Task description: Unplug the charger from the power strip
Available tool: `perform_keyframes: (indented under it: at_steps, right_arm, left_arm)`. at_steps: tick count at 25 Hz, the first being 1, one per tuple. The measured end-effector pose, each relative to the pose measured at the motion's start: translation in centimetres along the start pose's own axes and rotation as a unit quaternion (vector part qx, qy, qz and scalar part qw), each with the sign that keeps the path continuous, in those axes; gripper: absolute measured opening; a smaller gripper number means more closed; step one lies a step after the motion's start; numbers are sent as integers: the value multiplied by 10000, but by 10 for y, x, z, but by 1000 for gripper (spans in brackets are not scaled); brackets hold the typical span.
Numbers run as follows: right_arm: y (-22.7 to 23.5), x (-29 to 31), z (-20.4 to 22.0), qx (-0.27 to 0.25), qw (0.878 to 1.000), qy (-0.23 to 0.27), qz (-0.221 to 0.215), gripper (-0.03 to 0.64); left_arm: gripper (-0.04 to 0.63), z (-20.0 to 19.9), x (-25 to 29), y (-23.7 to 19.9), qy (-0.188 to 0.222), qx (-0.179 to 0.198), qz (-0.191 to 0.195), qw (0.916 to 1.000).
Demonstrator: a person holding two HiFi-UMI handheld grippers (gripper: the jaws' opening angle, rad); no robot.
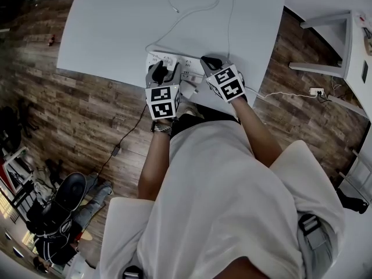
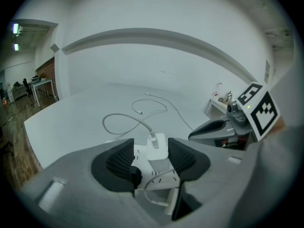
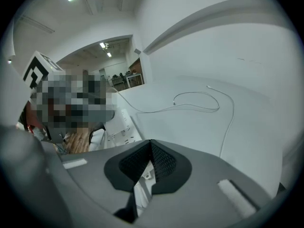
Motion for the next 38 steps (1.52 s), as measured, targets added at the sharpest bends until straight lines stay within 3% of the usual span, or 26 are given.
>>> perform_keyframes:
  at_steps: [8, 16, 19, 21, 30, 38]
  right_arm:
    - [-10, -16, -3, 265, 9993, 237, 67, 3]
    - [-14, 1, 15, 398, 9992, -69, -41, 3]
    - [-14, 5, 19, 415, 9990, -146, -22, 3]
    - [-14, 6, 18, 422, 9990, -168, -19, 3]
    - [-12, 9, 20, 438, 9987, -258, 9, 3]
    - [-12, 9, 21, 403, 9988, -282, -10, 3]
  left_arm:
    - [230, -3, -6, -3, 12, 52, 147, 9999]
    - [227, 7, 0, -5, -284, -175, 508, 9982]
    - [144, 8, 0, 1, -289, -154, 655, 9973]
    - [141, 6, -1, 2, -249, -160, 656, 9974]
    - [140, -1, 1, 2, -175, -555, 1073, 9925]
    - [141, 3, 8, -2, -220, -780, 1022, 9915]
Point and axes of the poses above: the fingertips, and each gripper's own axes: x forward along the fingers, y to its right, z out of its underside, the point moved 8 cm from there along -x, backward along the fingers, and after that the axes turned 12 degrees about -z, right-handed, at the moved point
